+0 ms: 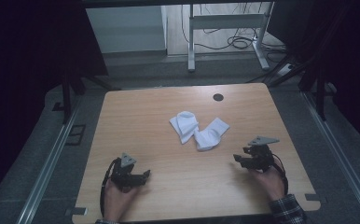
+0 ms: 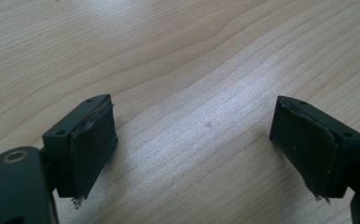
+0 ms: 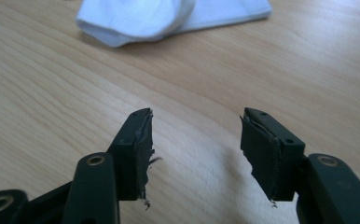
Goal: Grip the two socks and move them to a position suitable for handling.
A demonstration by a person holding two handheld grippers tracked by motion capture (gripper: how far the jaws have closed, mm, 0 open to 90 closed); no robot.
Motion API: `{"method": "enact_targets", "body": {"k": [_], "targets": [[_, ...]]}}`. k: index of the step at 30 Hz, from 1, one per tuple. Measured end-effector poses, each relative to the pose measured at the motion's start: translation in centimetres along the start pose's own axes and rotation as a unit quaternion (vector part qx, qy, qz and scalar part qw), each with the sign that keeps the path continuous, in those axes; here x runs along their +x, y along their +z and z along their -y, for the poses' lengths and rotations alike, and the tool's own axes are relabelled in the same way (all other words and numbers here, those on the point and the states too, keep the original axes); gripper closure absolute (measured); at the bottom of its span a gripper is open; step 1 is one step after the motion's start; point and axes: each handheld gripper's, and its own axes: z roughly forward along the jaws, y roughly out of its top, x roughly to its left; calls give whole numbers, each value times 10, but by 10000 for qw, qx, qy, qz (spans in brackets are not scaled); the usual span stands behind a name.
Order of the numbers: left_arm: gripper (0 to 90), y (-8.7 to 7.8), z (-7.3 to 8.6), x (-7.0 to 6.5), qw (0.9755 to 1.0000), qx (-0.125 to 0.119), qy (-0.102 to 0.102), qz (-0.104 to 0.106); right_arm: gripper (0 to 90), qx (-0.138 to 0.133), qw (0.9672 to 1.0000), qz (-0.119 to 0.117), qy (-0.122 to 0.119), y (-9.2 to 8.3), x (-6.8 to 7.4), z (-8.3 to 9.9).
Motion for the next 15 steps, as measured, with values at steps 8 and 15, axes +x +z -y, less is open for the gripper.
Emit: {"method": "enact_targets", "body": {"k": [8, 15], "targets": [[143, 0, 0, 0, 10000, 0, -5, -1, 493, -82, 9998, -145, -53, 9, 3, -17], [143, 0, 0, 0, 10000, 0, -4, -1, 540, -133, 9994, -304, -41, 19, 5, -32]]}}
